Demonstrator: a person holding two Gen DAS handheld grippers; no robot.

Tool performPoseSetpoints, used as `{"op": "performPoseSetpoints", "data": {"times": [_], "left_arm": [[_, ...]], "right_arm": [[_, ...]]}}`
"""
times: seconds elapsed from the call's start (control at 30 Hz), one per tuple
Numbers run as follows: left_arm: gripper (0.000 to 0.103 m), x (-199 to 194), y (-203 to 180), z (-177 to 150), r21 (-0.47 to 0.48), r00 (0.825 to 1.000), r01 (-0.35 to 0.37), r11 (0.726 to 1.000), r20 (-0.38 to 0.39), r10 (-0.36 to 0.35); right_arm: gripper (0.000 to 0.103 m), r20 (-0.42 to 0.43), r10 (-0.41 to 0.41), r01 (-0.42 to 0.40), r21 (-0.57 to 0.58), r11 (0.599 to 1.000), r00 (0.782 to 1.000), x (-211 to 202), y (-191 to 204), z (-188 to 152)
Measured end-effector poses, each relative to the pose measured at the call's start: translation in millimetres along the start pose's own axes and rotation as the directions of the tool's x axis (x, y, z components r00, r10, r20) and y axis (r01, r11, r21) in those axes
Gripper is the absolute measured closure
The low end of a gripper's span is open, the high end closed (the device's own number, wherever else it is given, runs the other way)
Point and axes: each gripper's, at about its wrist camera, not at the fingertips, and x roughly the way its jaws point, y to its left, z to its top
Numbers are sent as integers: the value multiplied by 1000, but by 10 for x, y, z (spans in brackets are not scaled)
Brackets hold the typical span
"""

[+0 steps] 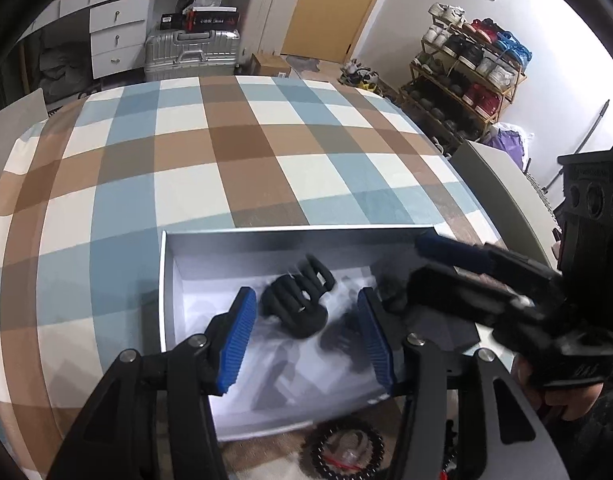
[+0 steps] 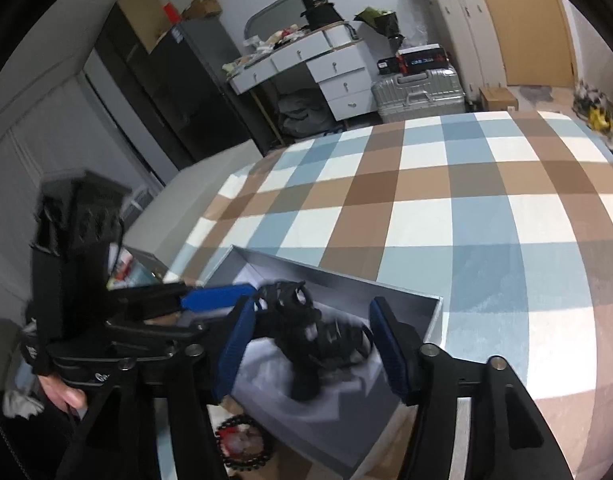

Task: Organize jewelry
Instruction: 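Lower both claw clips into the silver box and open both tools, then lift both tools out of the silver box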

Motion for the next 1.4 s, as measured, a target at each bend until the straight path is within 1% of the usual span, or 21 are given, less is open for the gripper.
{"op": "performPoseSetpoints", "data": {"times": [0.07, 0.13, 0.2, 0.23, 0.3, 0.4, 0.47, 0.6, 0.67, 0.8, 0.9, 0.97, 1.07, 1.1, 1.13, 1.17, 1.2, 1.23, 1.27, 1.3, 1.4], "left_arm": [[46, -38, -27, -26, 18, 1000, -21, 1000, -3, 21], [45, -81, -49, -75, 33, 999, -35, 999, -8, 35], [45, -66, -59, -108, 30, 999, -33, 999, -35, 35], [45, -38, -64, -140, 25, 997, -33, 999, -66, 34], [45, -18, -93, -162, 30, 996, -33, 999, -84, 36], [45, -20, -132, -188, 17, 994, -8, 1000, -107, 10], [45, -21, -161, -212, 7, 993, -7, 1000, -119, 7], [45, -65, -233, -265, -7, 991, 27, 1000, -132, -28], [45, -88, -256, -276, -25, 991, 27, 999, -129, -30], [45, -210, -326, -290, -36, 996, 17, 999, -82, -20], [45, -422, -384, -331, -28, 1000, -8, 1000, 5, 9], [45, -583, -418, -378, -24, 997, -45, 999, 68, 46], [44, -812, -494, -486, -22, 979, -112, 993, 170, 114], [42, -912, -537, -544, -24, 967, -143, 989, 210, 145], [39, -981, -563, -586, -29, 956, -165, 986, 240, 167], [32, -1014, -575, -596, -34, 949, -180, 983, 258, 183], [28, -1082, -603, -635, -41, 936, -201, 979, 287, 204], [27, -1173, -632, -705, -52, 918, -221, 974, 327, 225], [25, -1200, -628, -712, -56, 909, -226, 972, 346, 232], [21, -1265, -648, -781, -62, 894, -236, 970, 377, 242], [19, -1322, -692, -896, -82, 864, -277, 957, 414, 286]], "right_arm": [[35, 27, -17, 18, -8, 1000, 999, -100, 21, -3], [27, 45, -47, 48, -14, 999, 998, -183, 30, -24], [27, 39, -96, 97, -29, 995, 995, -212, 47, -73], [27, 29, -126, 127, -43, 991, 992, -200, 61, -100], [27, 5, -184, 183, -86, 979, 983, -159, 93, -162], [27, -10, -272, 269, -123, 955, 962, -128, 111, -238], [27, -9, -300, 297, -125, 947, 954, -166, 89, -277], [27, 3, -291, 290, -94, 952, 957, -298, 32, -308], [27, 11, -294, 294, -81, 952, 956, -374, 16, -321], [27, 35, -286, 288, -66, 955, 957, -536, 36, -364], [27, 65, -269, 273, -56, 960, 961, -694, 95, -399], [27, 99, -249, 256, -54, 965, 963, -827, 167, -423], [27, 164, -224, 236, -62, 970, 961, -1056, 315, -479], [27, 183, -217, 232, -65, 971, 959, -1111, 356, -493], [23, 203, -212, 230, -68, 971, 956, -1178, 400, -516], [21, 227, -210, 232, -71, 970, 951, -1260, 451, -545], [17, 246, -207, 232, -75, 970, 947, -1325, 494, -575], [16, 259, -201, 229, -81, 970, 945, -1380, 531, -599], [16, 279, -191, 225, -93, 970, 941, -1464, 592, -645], [15, 296, -188, 226, -101, 969, 937, -1525, 637, -684], [8, 352, -179, 232, -116, 966, 919, -1701, 748, -816]]}}
